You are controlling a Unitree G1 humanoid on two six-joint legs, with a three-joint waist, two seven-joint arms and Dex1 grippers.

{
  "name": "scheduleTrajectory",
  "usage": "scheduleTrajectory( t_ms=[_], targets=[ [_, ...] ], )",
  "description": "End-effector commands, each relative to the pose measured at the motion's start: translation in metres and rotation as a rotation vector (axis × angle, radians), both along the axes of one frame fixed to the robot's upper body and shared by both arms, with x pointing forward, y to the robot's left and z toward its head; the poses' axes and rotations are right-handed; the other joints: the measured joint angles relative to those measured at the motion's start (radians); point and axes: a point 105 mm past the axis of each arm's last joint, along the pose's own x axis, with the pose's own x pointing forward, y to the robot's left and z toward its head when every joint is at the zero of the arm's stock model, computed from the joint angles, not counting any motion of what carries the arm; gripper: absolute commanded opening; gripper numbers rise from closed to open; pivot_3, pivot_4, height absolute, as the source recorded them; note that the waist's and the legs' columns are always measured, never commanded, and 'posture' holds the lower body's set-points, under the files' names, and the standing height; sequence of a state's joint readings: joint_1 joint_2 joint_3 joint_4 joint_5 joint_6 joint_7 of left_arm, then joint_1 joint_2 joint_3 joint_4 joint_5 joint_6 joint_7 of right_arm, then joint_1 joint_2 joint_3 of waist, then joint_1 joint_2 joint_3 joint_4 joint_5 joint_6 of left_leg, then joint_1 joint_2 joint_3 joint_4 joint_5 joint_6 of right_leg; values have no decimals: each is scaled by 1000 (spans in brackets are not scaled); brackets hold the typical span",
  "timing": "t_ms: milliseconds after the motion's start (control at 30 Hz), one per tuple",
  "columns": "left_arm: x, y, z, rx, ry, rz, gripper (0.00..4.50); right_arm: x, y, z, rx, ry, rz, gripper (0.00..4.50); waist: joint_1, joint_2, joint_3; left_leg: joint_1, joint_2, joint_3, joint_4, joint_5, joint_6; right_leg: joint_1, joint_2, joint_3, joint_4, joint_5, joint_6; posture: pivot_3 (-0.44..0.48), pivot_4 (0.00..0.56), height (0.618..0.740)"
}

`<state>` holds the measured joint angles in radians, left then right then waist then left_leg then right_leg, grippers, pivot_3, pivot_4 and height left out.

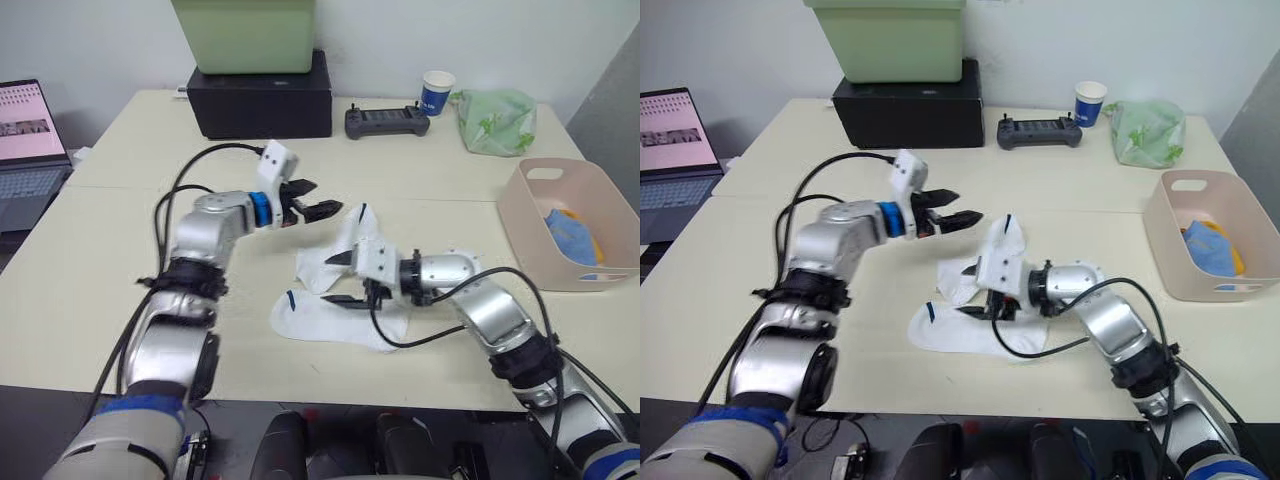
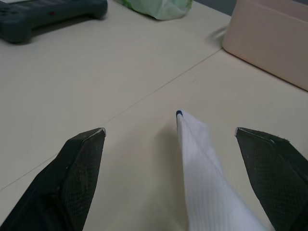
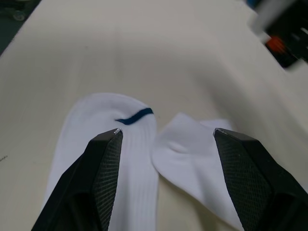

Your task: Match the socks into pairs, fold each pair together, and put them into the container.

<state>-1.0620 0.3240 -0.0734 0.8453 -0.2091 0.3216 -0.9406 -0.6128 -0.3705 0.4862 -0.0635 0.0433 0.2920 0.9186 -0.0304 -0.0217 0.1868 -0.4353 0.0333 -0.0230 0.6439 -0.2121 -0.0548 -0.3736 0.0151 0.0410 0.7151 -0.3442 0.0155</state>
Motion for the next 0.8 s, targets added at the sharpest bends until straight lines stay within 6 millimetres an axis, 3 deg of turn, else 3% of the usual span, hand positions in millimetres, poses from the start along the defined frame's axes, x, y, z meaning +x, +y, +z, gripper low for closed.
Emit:
scheduleTrajectory(
  t_ms=[33, 200, 233, 367, 567, 667, 800],
  targets=[
    [5, -12, 2, 51, -45, -44, 4500, 10, 12, -2, -34, -68, -4, 3240, -3, 0, 0, 0, 0, 0, 0, 0, 0, 0, 0, 0, 0, 0, 0, 0, 150, 740],
    [5, -21, -14, 121, -26, -75, 4500, 23, 18, -17, -101, -95, -31, 3240, -4, 0, 0, 1, 0, -1, 0, 2, -2, -1, 0, 0, 2, 0, 0, 0, 150, 740],
    [5, -21, -15, 128, -29, -74, 4315, 23, 18, -18, -107, -103, -28, 3265, -4, 0, 0, 1, 0, -2, 0, 2, -3, -1, 0, 0, 2, 0, 0, 0, 150, 740],
    [8, -21, -15, 132, -31, -61, 3267, 30, 16, -18, -121, -132, -47, 2296, -2, 0, 0, 1, 0, -3, 0, 2, -3, -1, -1, 0, 2, 0, 0, 0, 150, 740],
    [10, -20, -13, 129, -37, -43, 1172, 32, 19, -9, -77, -119, -50, 133, -2, 0, 0, 1, 0, -4, 0, 2, -3, 0, -2, 0, 2, 0, 0, 0, 150, 740],
    [11, -15, -12, 126, -38, -30, 178, 30, 19, -3, -41, -108, -51, 0, -3, 0, 0, 1, 0, -4, 0, 2, -3, 0, -3, 0, 3, 0, 0, 0, 150, 740],
    [14, -3, -11, 104, -33, 13, 50, 28, 15, 10, 18, -96, -52, 0, -3, 0, 0, 1, 0, -4, 0, 2, -3, -1, -3, 0, 3, 0, 0, 0, 150, 740]
  ],
)
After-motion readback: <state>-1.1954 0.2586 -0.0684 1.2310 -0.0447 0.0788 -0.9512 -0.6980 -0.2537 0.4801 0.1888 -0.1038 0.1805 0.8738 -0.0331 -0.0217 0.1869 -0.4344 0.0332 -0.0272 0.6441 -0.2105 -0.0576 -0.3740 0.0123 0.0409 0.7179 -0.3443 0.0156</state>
